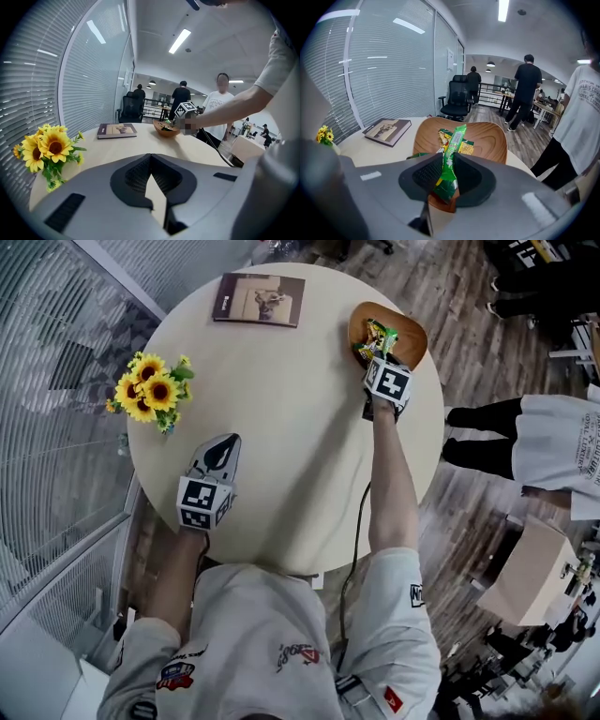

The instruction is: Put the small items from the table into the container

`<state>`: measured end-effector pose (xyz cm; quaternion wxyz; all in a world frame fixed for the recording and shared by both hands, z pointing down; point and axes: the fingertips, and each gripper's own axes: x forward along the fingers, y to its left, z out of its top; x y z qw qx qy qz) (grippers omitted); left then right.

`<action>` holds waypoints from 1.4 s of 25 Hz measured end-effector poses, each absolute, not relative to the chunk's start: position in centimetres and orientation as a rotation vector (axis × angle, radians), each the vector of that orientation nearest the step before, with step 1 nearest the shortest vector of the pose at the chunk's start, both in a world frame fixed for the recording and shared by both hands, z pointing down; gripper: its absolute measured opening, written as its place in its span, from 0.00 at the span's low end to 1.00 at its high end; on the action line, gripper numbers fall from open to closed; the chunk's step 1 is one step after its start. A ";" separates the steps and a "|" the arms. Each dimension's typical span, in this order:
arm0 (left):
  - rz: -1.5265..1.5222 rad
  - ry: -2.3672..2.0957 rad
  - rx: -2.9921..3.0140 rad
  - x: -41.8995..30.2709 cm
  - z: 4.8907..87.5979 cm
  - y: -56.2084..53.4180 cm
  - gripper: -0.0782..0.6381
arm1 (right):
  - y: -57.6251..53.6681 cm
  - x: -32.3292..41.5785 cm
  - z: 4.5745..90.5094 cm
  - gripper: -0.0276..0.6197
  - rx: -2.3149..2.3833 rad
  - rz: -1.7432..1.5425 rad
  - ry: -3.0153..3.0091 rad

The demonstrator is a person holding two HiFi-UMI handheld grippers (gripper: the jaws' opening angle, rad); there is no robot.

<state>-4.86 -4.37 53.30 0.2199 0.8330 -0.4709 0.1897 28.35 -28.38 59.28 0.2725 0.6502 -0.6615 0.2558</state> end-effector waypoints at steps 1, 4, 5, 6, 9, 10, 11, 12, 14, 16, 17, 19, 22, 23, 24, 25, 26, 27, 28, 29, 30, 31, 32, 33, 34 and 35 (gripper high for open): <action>0.524 -1.302 2.304 -4.8 53.3 -4.3 0.12 | -28.2 28.4 59.4 0.13 1.756 0.691 -1.784; 0.514 -1.298 2.315 -4.2 53.1 -4.5 0.12 | -27.6 28.8 57.6 0.16 1.810 0.625 -1.840; 0.511 -1.297 2.320 -4.0 53.0 -4.6 0.12 | -27.3 28.7 56.6 0.18 1.826 0.593 -1.871; 0.509 -1.298 2.325 -3.9 52.9 -4.7 0.12 | -26.7 28.3 55.5 0.18 1.836 0.565 -1.904; 0.493 -1.293 2.339 -3.8 52.4 -4.8 0.12 | -23.7 25.7 52.7 0.07 1.791 0.509 -2.013; 0.489 -1.292 2.346 -3.8 52.2 -4.9 0.12 | -22.4 24.2 52.3 0.05 1.750 0.501 -2.059; 0.485 -1.292 2.352 -3.9 52.0 -4.9 0.12 | -20.9 22.5 52.0 0.05 1.708 0.503 -2.104; 0.483 -1.291 2.357 -3.8 51.8 -4.8 0.12 | -19.3 21.0 51.9 0.05 1.674 0.517 -2.145; 0.476 -1.285 2.365 -3.5 51.5 -4.4 0.12 | -15.5 18.3 52.2 0.05 1.626 0.588 -2.208; 0.475 -1.270 2.375 -2.9 51.4 -3.6 0.12 | -11.0 16.1 52.9 0.05 1.584 0.706 -2.250; 0.476 -1.263 2.382 -2.6 51.3 -3.2 0.12 | -8.8 15.1 53.3 0.05 1.560 0.763 -2.264; 0.482 -1.256 2.388 -2.4 51.1 -2.1 0.12 | -4.2 12.8 54.5 0.05 1.504 0.857 -2.276; 0.506 -1.260 2.378 -2.7 51.3 0.2 0.12 | 2.4 9.7 56.2 0.04 1.419 0.955 -2.277; 0.512 -1.267 2.372 -2.7 51.4 1.0 0.12 | 4.2 9.1 56.6 0.04 1.400 0.973 -2.278; 0.517 -1.275 2.364 -2.8 51.5 1.9 0.12 | 5.6 8.6 56.8 0.04 1.384 0.979 -2.282; 0.521 -1.284 2.357 -2.9 51.5 2.7 0.12 | 6.8 8.2 56.7 0.04 1.372 0.968 -2.288; 0.524 -1.293 2.352 -3.1 51.5 3.4 0.12 | 7.6 7.9 56.5 0.04 1.362 0.944 -2.298; 0.525 -1.300 2.349 -3.2 51.5 4.1 0.12 | 8.1 7.6 56.2 0.04 1.354 0.914 -2.309; 0.525 -1.303 2.346 -3.4 51.6 4.8 0.12 | 8.6 7.3 55.7 0.04 1.345 0.884 -2.321; 0.527 -1.304 2.345 -3.5 51.6 5.5 0.12 | 9.0 6.9 55.3 0.04 1.337 0.854 -2.331; 0.531 -1.300 2.346 -3.7 51.7 6.2 0.12 | 9.3 6.7 54.9 0.04 1.332 0.824 -2.338; 0.538 -1.292 2.351 -3.8 51.8 6.8 0.12 | 9.6 6.5 54.4 0.04 1.334 0.796 -2.342; 0.548 -1.282 2.360 -3.9 51.7 7.3 0.12 | 9.8 6.3 53.9 0.04 1.343 0.774 -2.342; 0.556 -1.271 2.370 -4.0 51.7 7.8 0.12 | 10.0 6.2 53.5 0.04 1.356 0.758 -2.340; 0.561 -1.257 2.380 -4.1 51.6 8.3 0.12 | 10.4 6.1 53.1 0.04 1.372 0.748 -2.335; 0.563 -1.240 2.390 -4.2 51.4 8.8 0.12 | 10.8 5.9 52.7 0.04 1.390 0.741 -2.329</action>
